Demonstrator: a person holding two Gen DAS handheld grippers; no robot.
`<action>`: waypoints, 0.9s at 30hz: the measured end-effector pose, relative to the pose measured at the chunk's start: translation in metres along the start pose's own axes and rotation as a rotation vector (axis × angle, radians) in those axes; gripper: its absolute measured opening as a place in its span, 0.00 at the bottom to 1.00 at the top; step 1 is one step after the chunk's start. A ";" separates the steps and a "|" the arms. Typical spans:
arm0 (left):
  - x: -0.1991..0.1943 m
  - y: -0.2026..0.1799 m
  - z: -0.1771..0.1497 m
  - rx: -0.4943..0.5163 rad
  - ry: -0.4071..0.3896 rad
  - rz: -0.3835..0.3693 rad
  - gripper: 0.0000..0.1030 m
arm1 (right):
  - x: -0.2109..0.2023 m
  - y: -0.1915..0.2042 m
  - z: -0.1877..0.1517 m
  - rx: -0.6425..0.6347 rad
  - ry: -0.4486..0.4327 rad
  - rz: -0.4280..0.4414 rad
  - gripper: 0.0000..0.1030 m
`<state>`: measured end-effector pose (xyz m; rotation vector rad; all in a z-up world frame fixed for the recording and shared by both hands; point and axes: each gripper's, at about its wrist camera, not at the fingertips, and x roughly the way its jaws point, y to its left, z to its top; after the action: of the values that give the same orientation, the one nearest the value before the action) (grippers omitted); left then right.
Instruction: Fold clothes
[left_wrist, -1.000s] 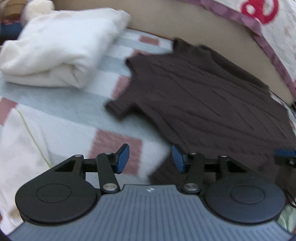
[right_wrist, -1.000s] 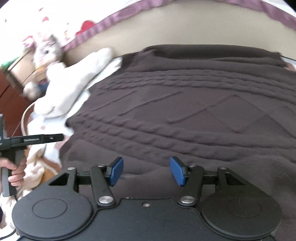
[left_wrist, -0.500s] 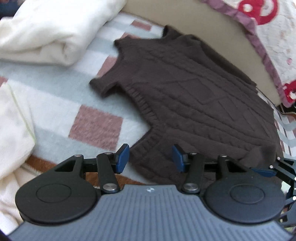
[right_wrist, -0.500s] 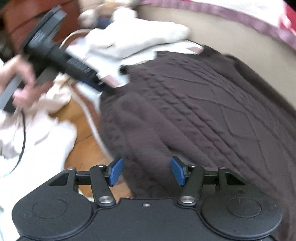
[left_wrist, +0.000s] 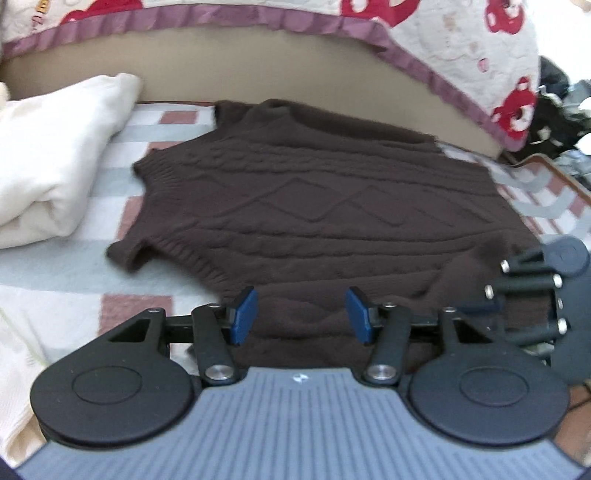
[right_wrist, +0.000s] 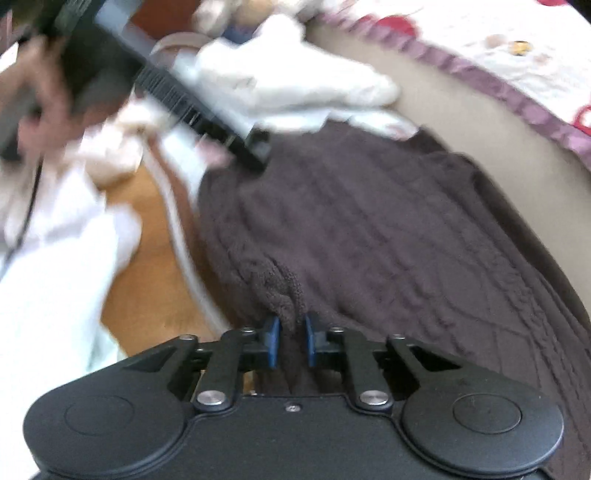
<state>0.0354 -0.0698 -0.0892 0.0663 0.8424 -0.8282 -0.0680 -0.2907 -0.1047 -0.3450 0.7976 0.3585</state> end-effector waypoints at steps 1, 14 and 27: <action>0.001 0.001 0.003 0.008 0.008 -0.010 0.57 | -0.005 -0.007 0.002 0.026 -0.024 -0.009 0.12; 0.026 -0.047 0.004 0.381 0.069 -0.033 0.71 | 0.000 -0.077 0.007 0.221 -0.145 -0.004 0.11; 0.060 -0.025 0.028 0.171 0.064 -0.064 0.08 | -0.004 -0.088 -0.025 0.439 -0.091 0.097 0.63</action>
<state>0.0593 -0.1351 -0.1048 0.2189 0.8360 -0.9619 -0.0478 -0.3803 -0.1028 0.1205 0.7818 0.2784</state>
